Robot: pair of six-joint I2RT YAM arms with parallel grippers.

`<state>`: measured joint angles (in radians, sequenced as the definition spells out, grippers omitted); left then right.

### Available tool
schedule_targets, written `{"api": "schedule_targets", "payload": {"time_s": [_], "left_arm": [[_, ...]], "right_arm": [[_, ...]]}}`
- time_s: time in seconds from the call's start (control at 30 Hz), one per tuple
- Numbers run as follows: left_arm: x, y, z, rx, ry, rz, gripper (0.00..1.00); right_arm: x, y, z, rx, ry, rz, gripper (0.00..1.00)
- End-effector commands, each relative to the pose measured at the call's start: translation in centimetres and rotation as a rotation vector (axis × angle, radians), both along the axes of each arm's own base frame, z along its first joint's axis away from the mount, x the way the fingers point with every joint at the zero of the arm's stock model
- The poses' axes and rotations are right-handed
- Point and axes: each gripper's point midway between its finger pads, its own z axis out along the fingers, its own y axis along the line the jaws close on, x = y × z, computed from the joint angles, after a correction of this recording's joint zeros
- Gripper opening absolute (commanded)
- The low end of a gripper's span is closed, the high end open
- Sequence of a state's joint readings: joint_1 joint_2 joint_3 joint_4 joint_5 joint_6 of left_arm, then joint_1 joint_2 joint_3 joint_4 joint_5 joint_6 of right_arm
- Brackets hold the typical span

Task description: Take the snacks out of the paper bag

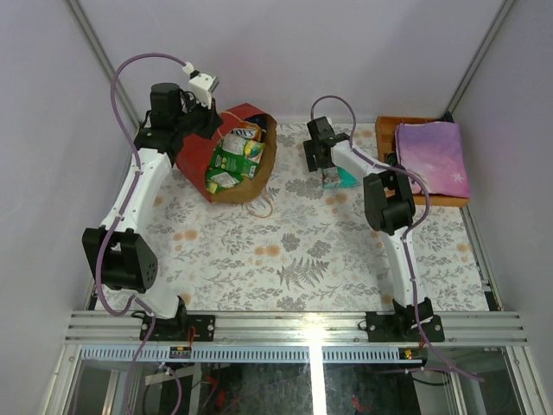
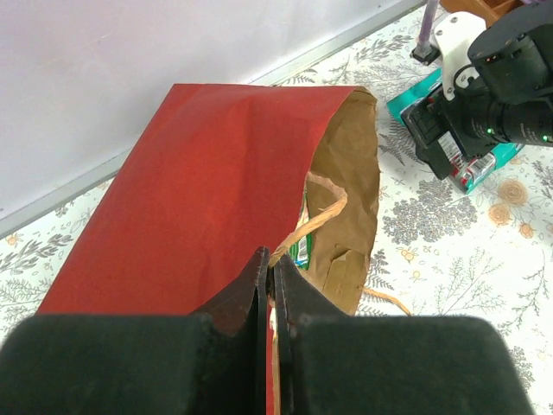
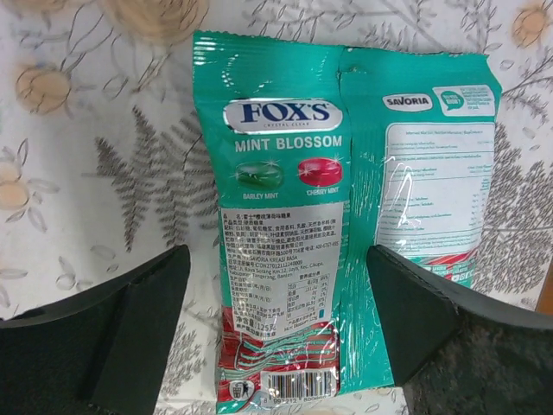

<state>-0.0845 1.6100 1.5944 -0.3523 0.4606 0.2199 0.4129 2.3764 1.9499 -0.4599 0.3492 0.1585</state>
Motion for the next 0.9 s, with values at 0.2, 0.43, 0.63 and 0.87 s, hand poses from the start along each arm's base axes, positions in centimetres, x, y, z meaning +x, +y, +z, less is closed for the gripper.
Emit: {"api": "schedule_targets", "payload": {"time_s": [0.2, 0.43, 0.63, 0.87], "left_arm": [[0.7, 0.5, 1.5, 0.011, -0.059, 0.063, 0.00], [1.0, 0.8, 1.8, 0.007, -0.060, 0.090, 0.00], [1.1, 1.1, 2.0, 0.012, -0.061, 0.115, 0.00], [1.1, 1.2, 2.7, 0.005, -0.071, 0.125, 0.00]], "right_arm": [[4.3, -4.0, -1.2, -0.026, 0.009, -0.001, 0.91], [7.2, -4.7, -1.8, 0.068, 0.022, 0.146, 0.91], [8.0, -5.5, -1.8, 0.089, 0.045, 0.312, 1.00], [8.0, -7.8, -0.6, 0.051, 0.065, 0.369, 0.99]]}}
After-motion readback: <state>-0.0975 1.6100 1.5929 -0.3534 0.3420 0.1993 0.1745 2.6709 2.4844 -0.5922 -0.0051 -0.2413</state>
